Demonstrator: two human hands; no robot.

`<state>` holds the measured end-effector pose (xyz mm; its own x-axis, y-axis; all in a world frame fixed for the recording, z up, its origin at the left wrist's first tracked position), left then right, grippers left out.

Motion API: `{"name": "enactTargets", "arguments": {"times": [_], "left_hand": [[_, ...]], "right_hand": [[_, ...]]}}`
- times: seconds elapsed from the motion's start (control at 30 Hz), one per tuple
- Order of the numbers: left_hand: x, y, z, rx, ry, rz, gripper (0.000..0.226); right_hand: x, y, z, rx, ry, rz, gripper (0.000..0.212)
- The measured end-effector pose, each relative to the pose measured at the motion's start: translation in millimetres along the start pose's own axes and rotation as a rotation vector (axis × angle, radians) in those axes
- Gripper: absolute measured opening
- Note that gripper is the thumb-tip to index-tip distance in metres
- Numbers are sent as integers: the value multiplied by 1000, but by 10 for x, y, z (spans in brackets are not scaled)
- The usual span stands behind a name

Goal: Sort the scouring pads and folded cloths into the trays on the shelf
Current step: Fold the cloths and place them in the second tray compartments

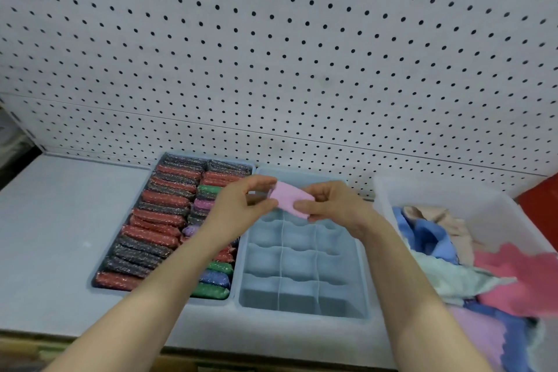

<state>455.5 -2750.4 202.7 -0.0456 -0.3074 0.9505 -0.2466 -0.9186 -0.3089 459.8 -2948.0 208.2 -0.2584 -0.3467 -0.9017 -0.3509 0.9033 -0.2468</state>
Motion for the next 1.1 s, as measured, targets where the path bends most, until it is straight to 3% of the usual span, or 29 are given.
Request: {"name": "enactTargets", "arguments": {"times": [0.13,0.27,0.43,0.6,0.8,1.1], "left_hand": [[-185,-194,65,156,168,565,42],[-384,-168,194,118,241,765,44],[-464,-112,228,136,287,803,46],[-489,-119,242,155,302,790,45],[-548,-130,230,171,287,784,45],[-557,-131,235,184,287,785,45]], "right_hand": [[238,-128,295,293,29,-1,19],[192,54,588,362,-97,-201,19],[188,303,874,395,-230,-593,20],[190,333,992,399,-133,-926,12],[134,373,1100,316,-104,-938,22],[237,359,1125,297,-91,-819,8]]}}
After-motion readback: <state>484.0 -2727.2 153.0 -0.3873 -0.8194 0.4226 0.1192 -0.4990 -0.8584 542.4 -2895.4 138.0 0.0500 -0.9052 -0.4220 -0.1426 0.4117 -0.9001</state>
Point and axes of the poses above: each hand's wrist, its own z-axis towards the middle knuckle, its own y-axis out of the palm, x = y × z, the point moved 5 cm from there along z, towards the middle knuckle, and after that the axes turned 3 degrees about -x, right-handed, at the moved point
